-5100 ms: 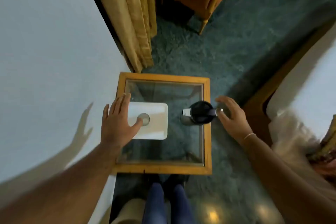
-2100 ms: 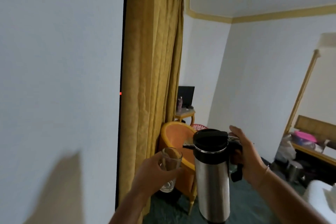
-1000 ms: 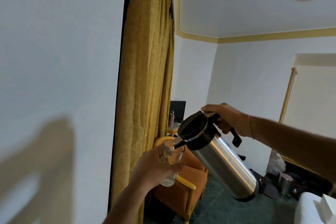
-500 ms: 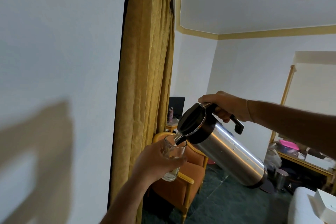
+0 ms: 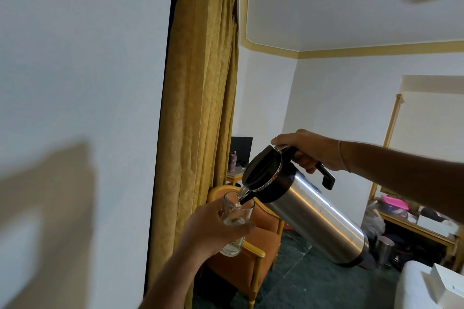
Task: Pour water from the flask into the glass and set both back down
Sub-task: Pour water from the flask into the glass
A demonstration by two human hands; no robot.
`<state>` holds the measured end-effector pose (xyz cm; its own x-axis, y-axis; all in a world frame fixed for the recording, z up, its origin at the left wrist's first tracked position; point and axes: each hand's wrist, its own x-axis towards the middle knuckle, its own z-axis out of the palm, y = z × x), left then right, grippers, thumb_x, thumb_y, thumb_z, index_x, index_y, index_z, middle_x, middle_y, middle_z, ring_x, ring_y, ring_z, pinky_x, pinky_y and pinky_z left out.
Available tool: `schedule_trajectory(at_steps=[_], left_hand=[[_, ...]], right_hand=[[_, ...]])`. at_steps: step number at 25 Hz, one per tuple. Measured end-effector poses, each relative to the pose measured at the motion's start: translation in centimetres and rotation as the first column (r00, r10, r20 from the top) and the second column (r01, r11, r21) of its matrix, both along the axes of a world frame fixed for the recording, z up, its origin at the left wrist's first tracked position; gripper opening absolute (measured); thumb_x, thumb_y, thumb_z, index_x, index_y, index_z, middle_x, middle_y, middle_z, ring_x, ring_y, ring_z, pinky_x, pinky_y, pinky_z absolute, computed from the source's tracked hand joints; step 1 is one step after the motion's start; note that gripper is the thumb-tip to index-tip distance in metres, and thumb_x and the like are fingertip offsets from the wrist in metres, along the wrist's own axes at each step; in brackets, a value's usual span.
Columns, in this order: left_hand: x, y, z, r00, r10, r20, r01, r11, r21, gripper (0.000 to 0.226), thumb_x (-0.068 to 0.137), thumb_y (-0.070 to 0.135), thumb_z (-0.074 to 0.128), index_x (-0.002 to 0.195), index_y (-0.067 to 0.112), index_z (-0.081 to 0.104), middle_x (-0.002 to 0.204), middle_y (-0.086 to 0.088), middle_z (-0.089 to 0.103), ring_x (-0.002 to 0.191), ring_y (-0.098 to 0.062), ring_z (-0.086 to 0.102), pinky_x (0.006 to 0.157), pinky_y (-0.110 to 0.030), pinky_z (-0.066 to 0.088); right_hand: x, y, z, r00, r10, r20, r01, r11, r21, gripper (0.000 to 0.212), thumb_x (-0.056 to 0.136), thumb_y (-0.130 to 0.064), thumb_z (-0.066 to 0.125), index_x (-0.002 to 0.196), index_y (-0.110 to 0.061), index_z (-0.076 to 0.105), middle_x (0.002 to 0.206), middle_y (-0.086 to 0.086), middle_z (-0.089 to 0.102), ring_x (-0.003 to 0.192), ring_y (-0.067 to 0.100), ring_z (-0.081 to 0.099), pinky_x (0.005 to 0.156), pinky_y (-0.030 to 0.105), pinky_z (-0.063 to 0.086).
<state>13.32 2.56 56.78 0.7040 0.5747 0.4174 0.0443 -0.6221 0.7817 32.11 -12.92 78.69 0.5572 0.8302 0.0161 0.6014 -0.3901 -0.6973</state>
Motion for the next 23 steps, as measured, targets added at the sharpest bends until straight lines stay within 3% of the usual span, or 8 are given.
schedule_trajectory(at_steps=[4, 11, 16, 20, 23], left_hand=[[-0.3, -0.1, 0.1, 1.0, -0.003, 0.006, 0.003, 1.0, 0.004, 0.053, 0.064, 0.081, 0.082, 0.1, 0.043, 0.075, 0.094, 0.024, 0.084, 0.082, 0.005, 0.08, 0.078, -0.033, 0.069], [-0.7, -0.4, 0.3, 1.0, -0.011, 0.021, 0.011, 1.0, 0.016, 0.052, 0.065, 0.081, 0.082, 0.1, 0.043, 0.075, 0.09, 0.038, 0.078, 0.077, 0.014, 0.075, 0.06, -0.008, 0.05], [-1.2, -0.8, 0.3, 0.998, -0.044, 0.048, 0.043, 0.999, 0.016, 0.04, 0.067, 0.078, 0.083, 0.09, 0.048, 0.071, 0.074, 0.04, 0.073, 0.064, 0.018, 0.069, 0.052, -0.004, 0.047], [-1.7, -1.1, 0.4, 0.997, -0.053, 0.051, 0.051, 0.998, 0.045, 0.032, 0.068, 0.08, 0.081, 0.093, 0.067, 0.066, 0.083, 0.042, 0.075, 0.072, 0.017, 0.072, 0.053, -0.004, 0.047], [-1.9, -1.2, 0.5, 0.997, -0.047, 0.054, 0.043, 0.997, 0.063, 0.032, 0.069, 0.081, 0.08, 0.093, 0.064, 0.067, 0.081, 0.044, 0.074, 0.071, 0.018, 0.071, 0.054, -0.005, 0.046]], right_hand=[[-0.1, 0.1, 0.2, 1.0, 0.018, 0.013, -0.018, 1.0, -0.005, 0.071, 0.105, -0.049, 0.06, 0.037, -0.028, 0.064, 0.042, -0.008, 0.038, 0.035, 0.009, 0.031, 0.043, 0.019, 0.034], [-0.2, 0.0, 0.6, 1.0, 0.002, 0.014, -0.002, 1.0, -0.004, 0.068, 0.101, -0.053, 0.062, 0.038, -0.028, 0.061, 0.042, -0.008, 0.038, 0.035, 0.01, 0.03, 0.042, 0.019, 0.034], [-0.5, -0.2, 1.0, 1.0, 0.016, 0.02, -0.016, 1.0, -0.024, 0.068, 0.1, -0.055, 0.061, 0.038, -0.028, 0.06, 0.041, -0.009, 0.039, 0.035, 0.01, 0.031, 0.042, 0.02, 0.034], [-0.8, -0.3, 1.3, 1.0, 0.004, 0.025, -0.003, 1.0, -0.029, 0.068, 0.099, -0.056, 0.061, 0.038, -0.027, 0.062, 0.042, -0.008, 0.038, 0.035, 0.01, 0.03, 0.043, 0.02, 0.034], [-0.9, -0.5, 1.4, 1.0, 0.021, 0.019, -0.02, 0.999, -0.04, 0.066, 0.1, -0.057, 0.061, 0.041, -0.027, 0.062, 0.043, -0.008, 0.038, 0.035, 0.01, 0.031, 0.043, 0.019, 0.036]])
